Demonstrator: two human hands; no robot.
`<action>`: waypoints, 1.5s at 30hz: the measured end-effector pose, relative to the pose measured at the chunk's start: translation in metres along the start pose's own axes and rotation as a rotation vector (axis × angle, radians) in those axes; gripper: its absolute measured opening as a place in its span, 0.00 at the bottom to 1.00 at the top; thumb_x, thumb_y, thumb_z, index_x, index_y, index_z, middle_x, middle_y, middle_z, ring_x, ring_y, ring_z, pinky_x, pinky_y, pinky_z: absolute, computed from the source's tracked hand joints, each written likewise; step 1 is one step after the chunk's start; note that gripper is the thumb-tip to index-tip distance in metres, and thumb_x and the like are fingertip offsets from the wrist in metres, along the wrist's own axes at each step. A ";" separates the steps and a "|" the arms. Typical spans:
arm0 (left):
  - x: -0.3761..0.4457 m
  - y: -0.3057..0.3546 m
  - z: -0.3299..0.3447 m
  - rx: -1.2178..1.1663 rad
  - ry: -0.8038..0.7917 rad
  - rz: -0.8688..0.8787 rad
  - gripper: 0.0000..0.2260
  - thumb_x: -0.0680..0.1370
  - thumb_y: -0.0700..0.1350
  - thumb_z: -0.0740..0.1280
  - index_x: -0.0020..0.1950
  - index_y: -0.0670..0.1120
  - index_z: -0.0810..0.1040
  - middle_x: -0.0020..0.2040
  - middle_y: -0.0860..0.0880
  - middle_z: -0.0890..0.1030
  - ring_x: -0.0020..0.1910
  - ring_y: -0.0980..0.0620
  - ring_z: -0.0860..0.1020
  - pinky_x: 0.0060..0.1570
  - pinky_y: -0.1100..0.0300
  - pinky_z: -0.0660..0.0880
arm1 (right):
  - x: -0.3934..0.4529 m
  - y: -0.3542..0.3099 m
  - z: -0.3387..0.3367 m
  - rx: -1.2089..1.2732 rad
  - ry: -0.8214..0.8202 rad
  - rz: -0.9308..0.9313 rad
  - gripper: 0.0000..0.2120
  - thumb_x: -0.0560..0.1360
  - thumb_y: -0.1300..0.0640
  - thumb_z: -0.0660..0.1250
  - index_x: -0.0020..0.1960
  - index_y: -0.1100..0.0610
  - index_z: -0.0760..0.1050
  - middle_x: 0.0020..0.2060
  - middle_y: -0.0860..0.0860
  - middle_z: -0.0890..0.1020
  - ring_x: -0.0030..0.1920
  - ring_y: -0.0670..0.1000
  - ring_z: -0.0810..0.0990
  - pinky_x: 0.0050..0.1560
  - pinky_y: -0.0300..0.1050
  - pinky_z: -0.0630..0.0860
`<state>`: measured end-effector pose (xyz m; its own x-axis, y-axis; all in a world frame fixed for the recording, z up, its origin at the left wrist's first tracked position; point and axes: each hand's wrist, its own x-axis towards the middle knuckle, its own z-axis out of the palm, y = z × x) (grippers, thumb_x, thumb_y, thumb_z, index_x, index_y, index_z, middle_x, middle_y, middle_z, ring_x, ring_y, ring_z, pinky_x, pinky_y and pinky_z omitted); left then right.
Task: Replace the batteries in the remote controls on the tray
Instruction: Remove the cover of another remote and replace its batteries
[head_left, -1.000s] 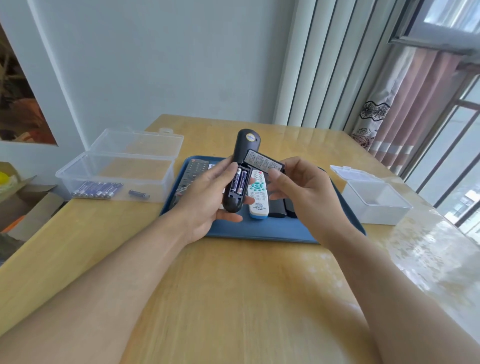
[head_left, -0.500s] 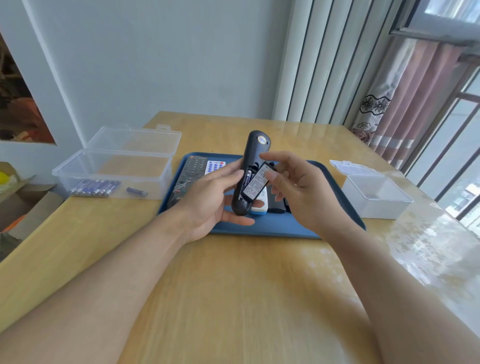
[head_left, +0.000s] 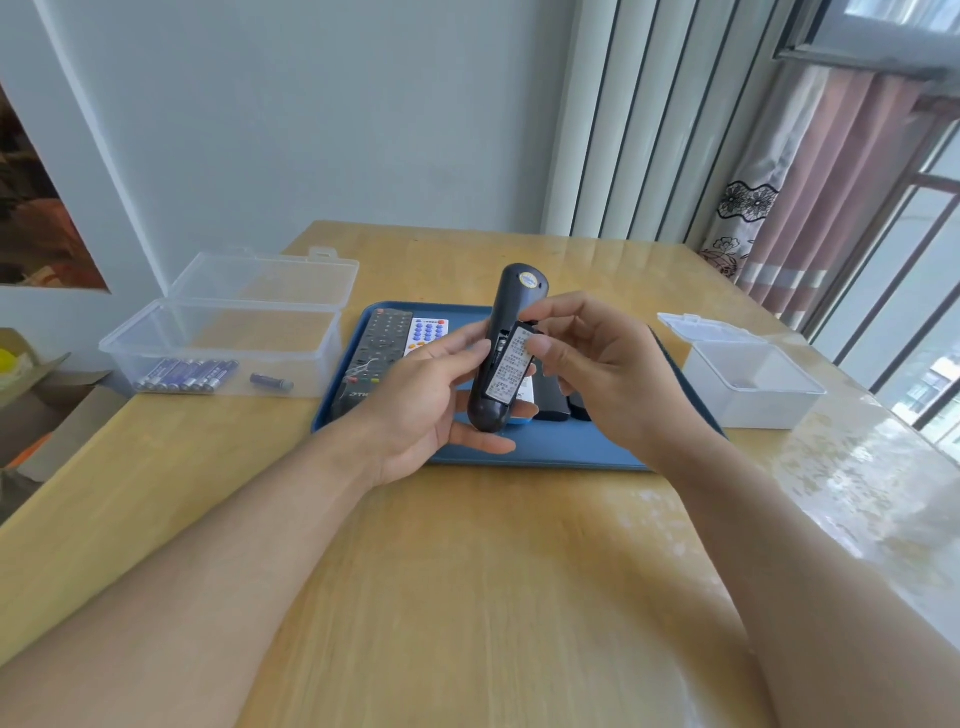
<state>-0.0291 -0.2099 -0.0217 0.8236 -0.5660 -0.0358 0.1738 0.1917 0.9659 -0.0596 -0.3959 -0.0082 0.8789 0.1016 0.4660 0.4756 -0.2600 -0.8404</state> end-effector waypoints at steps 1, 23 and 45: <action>0.000 0.000 0.000 0.001 -0.001 0.002 0.16 0.87 0.46 0.55 0.70 0.55 0.76 0.61 0.43 0.83 0.48 0.42 0.86 0.30 0.53 0.80 | 0.000 0.000 0.000 -0.016 0.003 0.002 0.09 0.79 0.64 0.68 0.53 0.50 0.79 0.43 0.51 0.84 0.38 0.45 0.79 0.40 0.34 0.71; -0.002 0.000 0.003 0.009 -0.019 0.068 0.18 0.86 0.47 0.56 0.74 0.60 0.72 0.59 0.49 0.84 0.51 0.44 0.86 0.34 0.50 0.82 | 0.002 0.007 0.000 -0.064 0.210 0.128 0.12 0.68 0.56 0.80 0.44 0.50 0.77 0.31 0.42 0.74 0.30 0.44 0.68 0.32 0.36 0.68; 0.006 -0.001 -0.001 -0.020 0.505 0.042 0.16 0.83 0.58 0.62 0.56 0.47 0.82 0.39 0.49 0.84 0.33 0.54 0.80 0.30 0.58 0.75 | -0.014 0.004 0.031 -0.626 -0.064 -0.310 0.18 0.72 0.44 0.74 0.60 0.44 0.81 0.56 0.41 0.76 0.52 0.46 0.77 0.47 0.47 0.78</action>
<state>-0.0233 -0.2127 -0.0235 0.9876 -0.1003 -0.1210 0.1409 0.2239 0.9644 -0.0683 -0.3688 -0.0268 0.7154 0.3117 0.6253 0.6117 -0.7119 -0.3450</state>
